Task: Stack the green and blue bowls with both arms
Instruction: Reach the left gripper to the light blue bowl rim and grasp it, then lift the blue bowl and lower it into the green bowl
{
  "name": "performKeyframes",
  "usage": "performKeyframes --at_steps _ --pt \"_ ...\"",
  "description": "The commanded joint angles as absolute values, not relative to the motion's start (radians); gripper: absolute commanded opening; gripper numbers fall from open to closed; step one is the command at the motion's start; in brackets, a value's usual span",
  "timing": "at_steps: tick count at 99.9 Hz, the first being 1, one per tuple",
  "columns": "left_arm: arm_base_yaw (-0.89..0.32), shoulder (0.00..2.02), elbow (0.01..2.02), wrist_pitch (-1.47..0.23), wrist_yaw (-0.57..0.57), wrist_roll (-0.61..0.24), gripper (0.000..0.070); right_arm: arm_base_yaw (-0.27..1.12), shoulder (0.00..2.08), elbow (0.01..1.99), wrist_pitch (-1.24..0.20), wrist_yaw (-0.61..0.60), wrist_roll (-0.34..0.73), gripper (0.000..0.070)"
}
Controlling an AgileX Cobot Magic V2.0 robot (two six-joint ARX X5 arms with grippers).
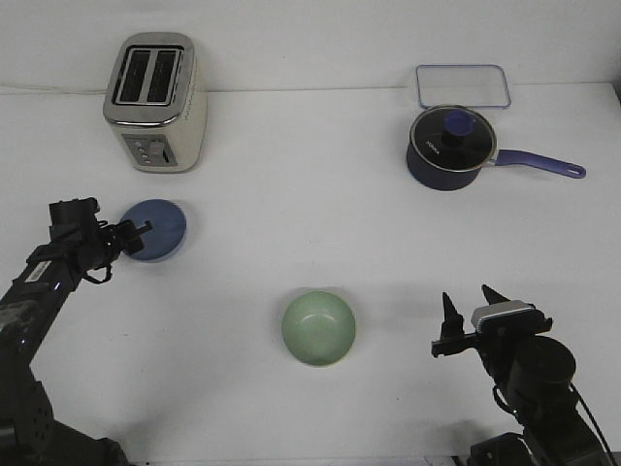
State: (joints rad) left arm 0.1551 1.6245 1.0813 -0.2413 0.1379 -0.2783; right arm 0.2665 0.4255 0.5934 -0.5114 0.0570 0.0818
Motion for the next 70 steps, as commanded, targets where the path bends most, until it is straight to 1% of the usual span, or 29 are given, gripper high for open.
performKeyframes --at_steps 1,15,35,48,63,70 --pt "0.157 1.641 1.108 -0.240 0.168 -0.265 0.0013 0.267 0.426 0.601 -0.503 0.061 0.073 0.0461" --pt "0.152 1.640 1.172 -0.323 0.209 -0.245 0.0014 0.267 0.426 0.601 -0.502 0.061 0.073 0.0461" --pt "0.098 1.577 1.323 -0.482 0.294 -0.144 0.0014 0.267 0.426 0.601 -0.502 0.061 0.074 0.0461" --pt "0.030 1.508 1.401 -0.569 0.366 -0.104 0.0014 0.267 0.426 0.601 -0.502 0.061 0.074 0.0461" --pt "-0.081 1.425 1.411 -0.642 0.476 -0.068 0.0014 0.267 0.426 0.601 -0.502 0.060 0.074 0.0461" --pt "-0.153 1.409 1.411 -0.705 0.485 -0.039 0.0014 0.267 0.426 0.601 -0.502 0.060 0.075 0.0461"
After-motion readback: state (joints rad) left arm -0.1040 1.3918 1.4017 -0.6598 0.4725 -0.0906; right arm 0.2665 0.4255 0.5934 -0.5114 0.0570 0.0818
